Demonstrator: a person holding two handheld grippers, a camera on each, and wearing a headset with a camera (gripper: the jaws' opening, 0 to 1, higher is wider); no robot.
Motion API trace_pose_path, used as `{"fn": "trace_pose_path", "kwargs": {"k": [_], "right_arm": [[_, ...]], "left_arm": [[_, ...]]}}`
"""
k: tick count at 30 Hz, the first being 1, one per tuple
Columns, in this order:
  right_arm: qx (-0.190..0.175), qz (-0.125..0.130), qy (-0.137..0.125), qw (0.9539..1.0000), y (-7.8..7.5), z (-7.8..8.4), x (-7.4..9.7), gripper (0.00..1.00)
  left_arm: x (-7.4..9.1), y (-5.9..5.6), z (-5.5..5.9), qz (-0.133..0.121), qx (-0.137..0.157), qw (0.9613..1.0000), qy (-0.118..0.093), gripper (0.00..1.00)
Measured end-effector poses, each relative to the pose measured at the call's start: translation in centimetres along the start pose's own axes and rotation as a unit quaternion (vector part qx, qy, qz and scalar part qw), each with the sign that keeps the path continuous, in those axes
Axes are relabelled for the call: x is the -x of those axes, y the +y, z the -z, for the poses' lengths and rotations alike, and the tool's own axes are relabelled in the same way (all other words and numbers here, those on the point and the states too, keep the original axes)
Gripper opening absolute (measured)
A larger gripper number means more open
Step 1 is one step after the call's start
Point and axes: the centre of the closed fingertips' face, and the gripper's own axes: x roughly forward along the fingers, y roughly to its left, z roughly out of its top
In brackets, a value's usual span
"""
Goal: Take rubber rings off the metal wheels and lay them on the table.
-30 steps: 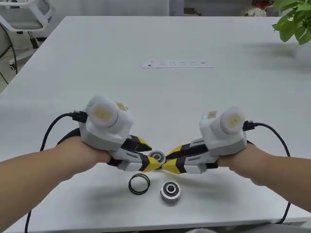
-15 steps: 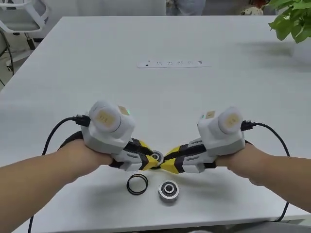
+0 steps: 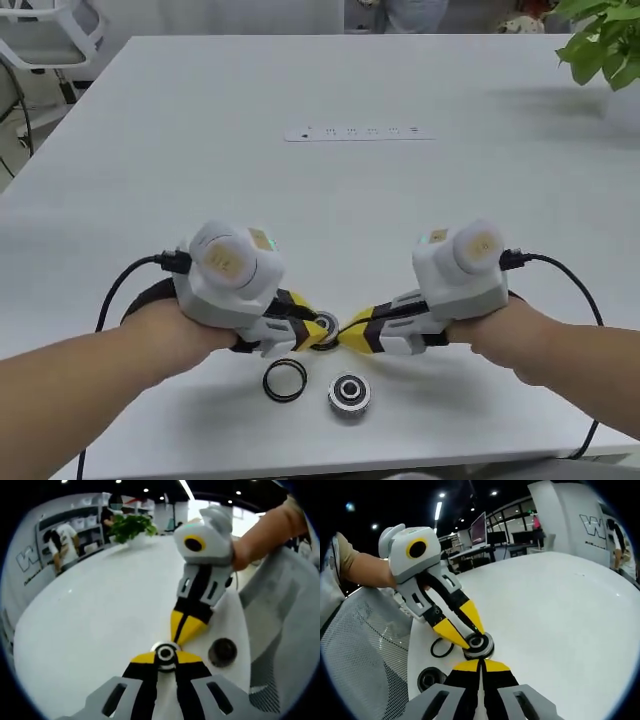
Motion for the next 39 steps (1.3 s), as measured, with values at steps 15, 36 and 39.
{"fn": "trace_pose_path", "kwargs": {"k": [15, 36, 39], "right_arm": [[-0.145, -0.003, -0.039, 0.9887, -0.5, -0.8, 0.8, 0.00], [-0.170, -0.023, -0.059, 0.9835, 1.1, -1.8, 0.5, 0.00], [-0.171, -0.027, -0.060, 0.9830, 1.1, -1.8, 0.5, 0.00]], "left_arm": [[0.0, -0.4, -0.1, -0.009, -0.006, 0.9999, 0.007, 0.13], [0.0, -0.3, 0.0, -0.025, -0.001, 0.9997, 0.009, 0.12], [0.1, -0.3, 0.0, -0.024, -0.002, 0.9997, 0.007, 0.12]]}}
